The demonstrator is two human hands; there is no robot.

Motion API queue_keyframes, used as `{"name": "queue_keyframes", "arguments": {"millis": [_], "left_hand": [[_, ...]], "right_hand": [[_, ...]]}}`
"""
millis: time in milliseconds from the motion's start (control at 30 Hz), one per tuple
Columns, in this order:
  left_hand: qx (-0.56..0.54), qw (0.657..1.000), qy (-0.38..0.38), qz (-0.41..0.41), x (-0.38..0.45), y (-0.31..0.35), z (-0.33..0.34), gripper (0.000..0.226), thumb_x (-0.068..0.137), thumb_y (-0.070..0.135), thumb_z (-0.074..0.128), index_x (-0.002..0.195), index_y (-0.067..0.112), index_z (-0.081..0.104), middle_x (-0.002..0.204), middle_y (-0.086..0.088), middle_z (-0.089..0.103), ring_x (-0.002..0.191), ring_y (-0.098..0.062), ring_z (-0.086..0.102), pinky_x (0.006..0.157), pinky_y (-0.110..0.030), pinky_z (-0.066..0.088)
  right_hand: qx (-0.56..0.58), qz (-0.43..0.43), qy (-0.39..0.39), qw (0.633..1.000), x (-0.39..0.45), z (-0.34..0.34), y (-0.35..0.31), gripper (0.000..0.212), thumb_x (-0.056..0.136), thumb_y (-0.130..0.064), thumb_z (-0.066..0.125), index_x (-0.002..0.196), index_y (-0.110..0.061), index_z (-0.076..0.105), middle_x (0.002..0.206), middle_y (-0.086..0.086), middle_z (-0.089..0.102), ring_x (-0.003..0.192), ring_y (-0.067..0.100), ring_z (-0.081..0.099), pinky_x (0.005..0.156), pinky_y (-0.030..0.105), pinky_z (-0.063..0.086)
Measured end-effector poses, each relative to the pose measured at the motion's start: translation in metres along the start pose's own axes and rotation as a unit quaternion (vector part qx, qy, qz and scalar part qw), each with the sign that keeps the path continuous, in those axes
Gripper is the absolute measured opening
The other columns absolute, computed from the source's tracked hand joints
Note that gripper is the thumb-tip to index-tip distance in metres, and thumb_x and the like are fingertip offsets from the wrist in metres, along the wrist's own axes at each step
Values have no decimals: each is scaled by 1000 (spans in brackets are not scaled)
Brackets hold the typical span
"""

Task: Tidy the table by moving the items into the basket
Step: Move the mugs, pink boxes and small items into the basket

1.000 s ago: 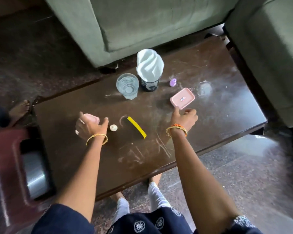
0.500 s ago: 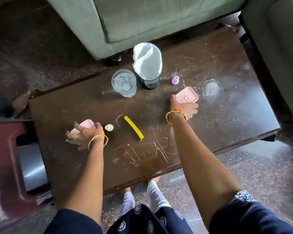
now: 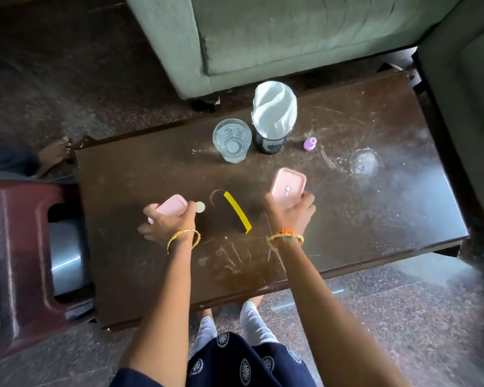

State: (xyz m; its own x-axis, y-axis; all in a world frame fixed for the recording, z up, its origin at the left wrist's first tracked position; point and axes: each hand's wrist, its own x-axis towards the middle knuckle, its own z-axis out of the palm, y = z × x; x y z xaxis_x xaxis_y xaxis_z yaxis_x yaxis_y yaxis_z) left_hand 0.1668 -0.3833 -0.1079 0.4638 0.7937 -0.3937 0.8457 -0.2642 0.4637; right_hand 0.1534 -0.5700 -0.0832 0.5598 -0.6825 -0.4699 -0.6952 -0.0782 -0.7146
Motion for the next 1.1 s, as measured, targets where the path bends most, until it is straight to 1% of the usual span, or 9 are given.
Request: {"name": "queue_keyframes", "arguments": {"millis": [167,233,333,467,633,733,867,967,1100], "left_hand": [[-71,986,-110,-105,-4,-19,-37,81,38,69,74,100,28,43,123,-12,34,86,-26,61,67,-39,60],[-136,973,-140,-127,0,-33,-51,81,37,75,71,98,27,46,114,-7,49,81,-16,60,53,-29,56],[-278,918,-222,-178,14,-50,-74,59,62,59,74,105,26,51,109,-3,58,82,-12,59,59,-29,54],[-379,886,-133,-232,44,-66,-107,45,78,36,72,100,10,43,105,-10,48,89,-29,55,54,-47,57],[-391,893,-152,-161,83,-74,-161,40,91,22,58,117,-6,48,110,-22,60,96,-37,61,48,-31,53],[-439,870,-169,-149,110,-74,-210,35,93,18,53,119,-5,52,90,-14,63,82,-30,59,40,-23,52],[-402,907,-101,-79,148,-75,-273,38,94,19,52,114,-13,54,96,-37,61,73,-29,61,50,-26,55],[-329,943,5,-44,176,-75,-303,31,94,23,52,101,-5,63,102,-30,66,84,-32,63,72,-41,55],[-239,967,54,-74,197,-82,-320,32,96,21,46,107,-3,63,108,-25,66,99,-38,62,74,-33,43]], "right_hand": [[-30,-65,-185,980,-70,23,23,65,55,-37,74,108,-12,46,106,13,54,93,28,56,82,45,50],[-21,-68,-248,966,-93,38,28,58,54,-38,73,103,-21,46,103,9,59,89,21,60,79,37,53],[-11,-70,-315,947,-127,63,32,53,52,-43,77,92,-33,43,92,-2,65,76,7,62,67,27,53],[-17,-97,-349,932,-165,91,26,60,53,-48,79,98,-28,44,94,-6,65,80,6,64,64,19,51],[-32,-142,-389,910,-226,134,-3,64,51,-52,78,98,-29,42,94,-10,62,79,-3,62,58,10,47],[-39,-153,-381,911,-267,161,-30,58,46,-56,78,85,-32,42,81,-16,59,67,-13,57,52,7,42],[-35,-153,-384,910,-318,193,-65,49,51,-52,74,84,-30,45,78,-16,59,64,-10,57,51,10,40],[-46,-155,-399,902,-344,218,-89,51,57,-47,77,92,-25,48,82,-17,59,71,-2,58,57,16,42],[-74,-154,-425,889,-364,250,-110,50,64,-39,79,98,-21,48,83,-15,59,74,2,58,63,21,47]]}}
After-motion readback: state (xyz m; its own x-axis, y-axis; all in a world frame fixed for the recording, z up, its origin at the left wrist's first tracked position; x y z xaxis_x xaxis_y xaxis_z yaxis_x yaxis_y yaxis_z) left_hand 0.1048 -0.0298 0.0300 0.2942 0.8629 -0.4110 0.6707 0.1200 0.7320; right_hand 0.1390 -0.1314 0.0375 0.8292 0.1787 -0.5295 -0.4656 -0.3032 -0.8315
